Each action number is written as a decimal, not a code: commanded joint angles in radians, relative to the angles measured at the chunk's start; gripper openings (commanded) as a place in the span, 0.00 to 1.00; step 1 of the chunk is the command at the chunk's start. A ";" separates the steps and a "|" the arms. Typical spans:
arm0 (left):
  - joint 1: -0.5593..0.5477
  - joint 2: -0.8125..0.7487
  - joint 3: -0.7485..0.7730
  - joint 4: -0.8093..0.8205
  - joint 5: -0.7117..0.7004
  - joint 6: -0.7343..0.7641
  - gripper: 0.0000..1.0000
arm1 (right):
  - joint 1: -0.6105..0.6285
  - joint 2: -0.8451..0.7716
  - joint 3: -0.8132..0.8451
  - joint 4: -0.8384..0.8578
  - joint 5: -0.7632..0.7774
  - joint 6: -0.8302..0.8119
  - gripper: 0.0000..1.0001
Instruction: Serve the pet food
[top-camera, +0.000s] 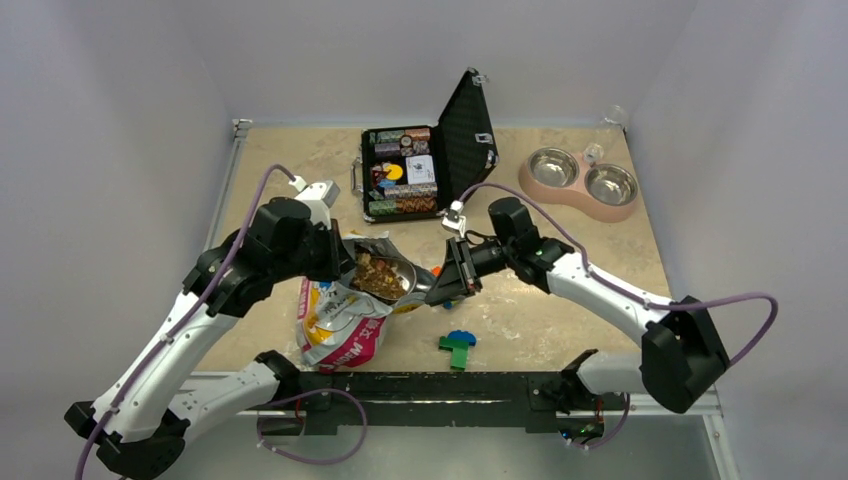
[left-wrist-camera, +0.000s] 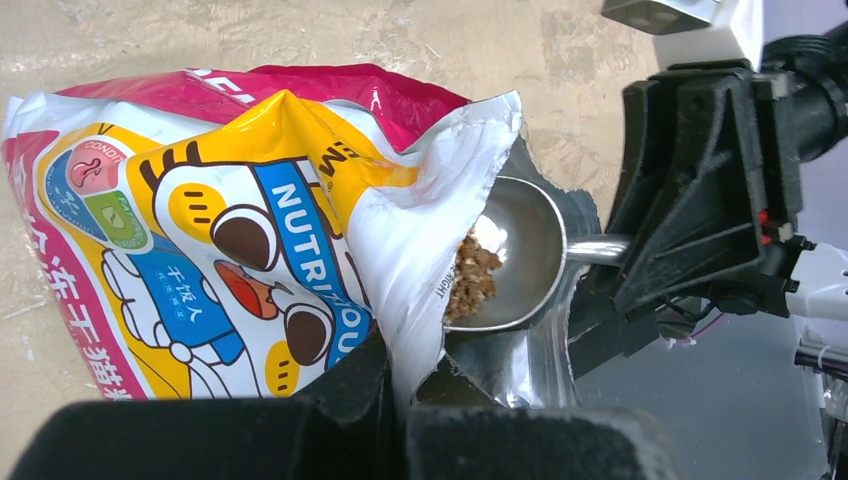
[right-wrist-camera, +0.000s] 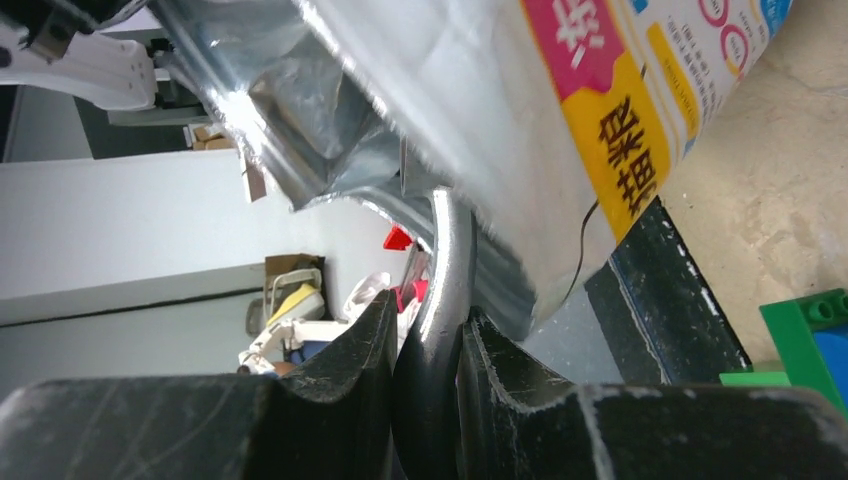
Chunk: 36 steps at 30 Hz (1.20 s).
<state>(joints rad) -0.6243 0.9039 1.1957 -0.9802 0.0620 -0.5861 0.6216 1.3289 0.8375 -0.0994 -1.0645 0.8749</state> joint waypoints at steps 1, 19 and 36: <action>-0.007 -0.067 0.026 0.134 0.000 0.007 0.00 | -0.005 -0.031 0.013 0.226 0.036 0.121 0.00; -0.007 -0.099 0.049 0.091 -0.030 0.020 0.00 | 0.017 0.025 0.091 0.181 0.020 0.149 0.00; -0.007 -0.057 0.076 -0.003 -0.104 -0.115 0.00 | -0.004 -0.278 -0.023 0.011 0.121 0.118 0.00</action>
<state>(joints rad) -0.6243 0.8574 1.2110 -1.0325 -0.0475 -0.6449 0.6334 1.1404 0.8253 -0.1055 -0.9901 1.0023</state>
